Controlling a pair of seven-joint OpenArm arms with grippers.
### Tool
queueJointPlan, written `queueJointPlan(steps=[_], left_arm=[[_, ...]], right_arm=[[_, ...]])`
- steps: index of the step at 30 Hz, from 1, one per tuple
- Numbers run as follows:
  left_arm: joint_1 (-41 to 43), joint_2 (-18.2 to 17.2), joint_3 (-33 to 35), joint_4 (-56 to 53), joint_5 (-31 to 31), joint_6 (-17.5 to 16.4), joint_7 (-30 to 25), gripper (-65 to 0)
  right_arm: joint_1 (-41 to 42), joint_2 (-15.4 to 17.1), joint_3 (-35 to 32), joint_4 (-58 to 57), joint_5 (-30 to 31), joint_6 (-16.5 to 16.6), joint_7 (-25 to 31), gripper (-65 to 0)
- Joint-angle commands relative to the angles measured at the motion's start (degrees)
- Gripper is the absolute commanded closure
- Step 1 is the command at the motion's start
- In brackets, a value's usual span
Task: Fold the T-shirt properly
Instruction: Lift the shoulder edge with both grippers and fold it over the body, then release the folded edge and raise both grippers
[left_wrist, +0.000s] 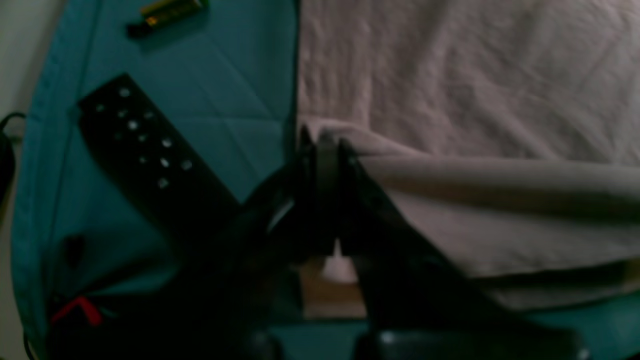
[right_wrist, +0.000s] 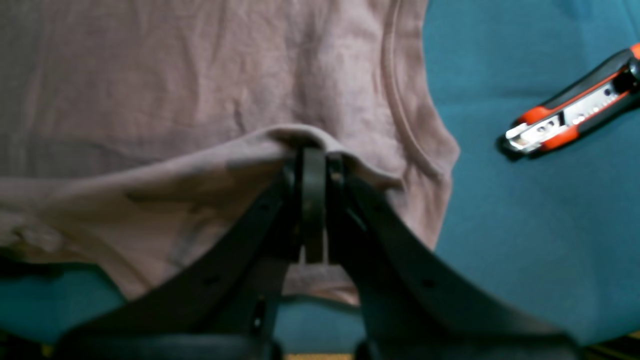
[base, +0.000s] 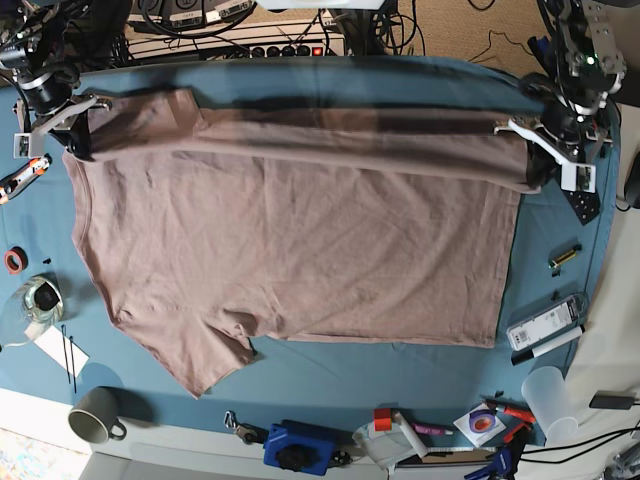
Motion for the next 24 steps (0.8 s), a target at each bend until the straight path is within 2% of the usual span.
queueJointPlan(steps=[1,3,6,10,15,17,24], left_arm=[[-0.9,-1.1,-0.3,-0.3,0.0,0.2,-1.4,0.0],[-2.3,-1.3,-0.3,-2.3,0.0,-0.1,-1.4,0.0],[-4.2,-1.9,-0.3,-4.7,-1.9,-2.7,-1.3,0.0],[-6.5,-2.2,-0.2,-5.7,-3.0,-2.8,-1.3,0.0],[-9.5,-2.2,-0.2,-7.9,-3.5,-2.9,-1.5,0.0],[-11.0,-2.2,0.2,-10.0,-4.2,-4.4,-1.5,0.0],[-17.5,-2.2,4.6,-17.2,-1.9,-5.2,-1.5,0.0]], right_arm=[[0.7,1.0,0.4,0.7,0.4,-0.1,1.7,0.0],[1.9,1.0,0.3,0.6,-1.0,-0.1,2.2,0.0],[3.4,1.1,-1.1,0.0,-3.9,-0.1,4.2,0.0],[5.8,2.8,-5.4,-5.4,-7.8,-0.3,6.2,0.0],[11.0,3.7,-5.8,-10.4,-8.1,-0.3,6.8,0.0],[13.2,3.7,-5.8,-11.8,-8.2,-0.3,6.4,0.0],[19.4,3.7,-5.8,-20.2,-9.9,-0.2,6.8,0.0]])
